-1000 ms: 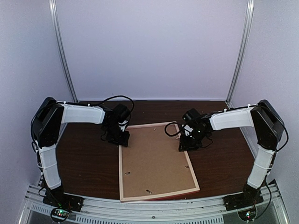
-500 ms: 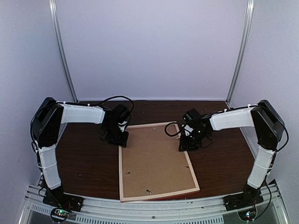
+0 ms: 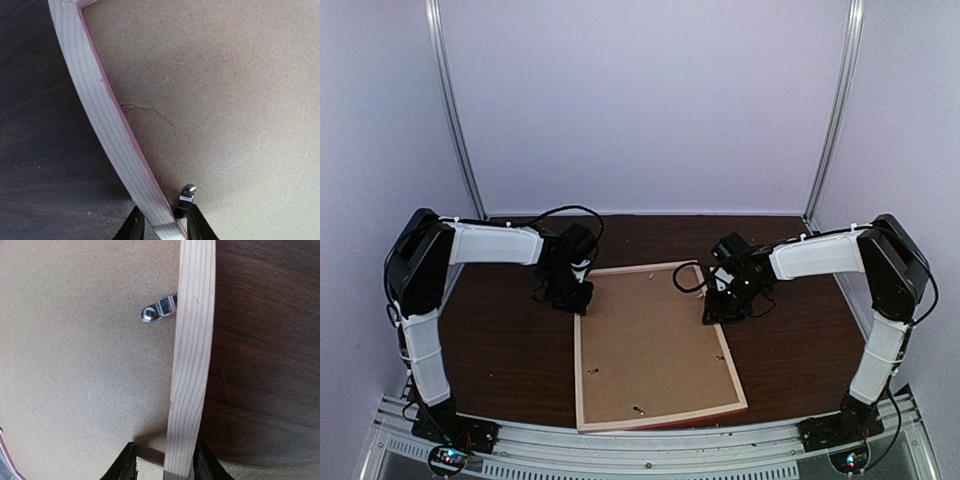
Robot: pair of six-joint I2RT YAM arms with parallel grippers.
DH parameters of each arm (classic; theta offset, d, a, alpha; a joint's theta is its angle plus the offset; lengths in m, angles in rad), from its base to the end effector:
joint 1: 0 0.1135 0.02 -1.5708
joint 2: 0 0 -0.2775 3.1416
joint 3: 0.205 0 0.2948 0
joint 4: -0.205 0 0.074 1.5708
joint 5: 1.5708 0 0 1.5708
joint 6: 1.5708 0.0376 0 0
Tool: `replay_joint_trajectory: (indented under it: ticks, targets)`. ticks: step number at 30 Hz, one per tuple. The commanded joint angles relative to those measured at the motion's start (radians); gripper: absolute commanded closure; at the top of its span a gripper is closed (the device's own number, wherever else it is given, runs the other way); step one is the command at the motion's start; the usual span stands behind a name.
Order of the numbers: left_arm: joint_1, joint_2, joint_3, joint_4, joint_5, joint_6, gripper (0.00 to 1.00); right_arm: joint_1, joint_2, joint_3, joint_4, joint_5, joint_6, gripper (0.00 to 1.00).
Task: Put the photo into the frame
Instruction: Press the fastener onto the backboard.
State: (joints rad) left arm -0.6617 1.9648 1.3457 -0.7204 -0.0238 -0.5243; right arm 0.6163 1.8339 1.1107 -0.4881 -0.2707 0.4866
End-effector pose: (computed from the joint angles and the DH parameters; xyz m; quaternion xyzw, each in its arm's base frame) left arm 0.3335 -0.2586 0.1425 0.0668 0.9910 -0.0547 0.1023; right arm 0.3100 0.2319 0.1322 -0.0872 0.9713 0.2059 0.0813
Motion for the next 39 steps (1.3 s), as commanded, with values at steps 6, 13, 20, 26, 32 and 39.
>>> replay_joint_trajectory:
  ticks: [6, 13, 20, 26, 32, 39]
  targets:
    - [0.019, 0.043, -0.090, 0.088, 0.202, -0.040, 0.73, 0.006, 0.067, -0.046, 0.003, 0.015, 0.006, 0.63]
    - [0.035, 0.018, -0.074, 0.107, 0.240, -0.060, 0.58, 0.007, 0.070, -0.046, 0.005, 0.014, 0.005, 0.63]
    - [0.058, -0.008, -0.066, 0.094, 0.224, -0.058, 0.55, 0.007, 0.074, -0.050, 0.011, 0.008, 0.007, 0.63]
    - [0.081, -0.017, -0.080, 0.111, 0.237, -0.065, 0.56, 0.006, 0.076, -0.056, 0.017, 0.006, 0.009, 0.63]
    - [0.103, -0.032, -0.099, 0.137, 0.252, -0.082, 0.56, 0.007, 0.074, -0.060, 0.020, 0.004, 0.010, 0.63]
    - [0.131, -0.045, -0.129, 0.168, 0.263, -0.099, 0.58, 0.006, 0.076, -0.060, 0.020, 0.003, 0.011, 0.63]
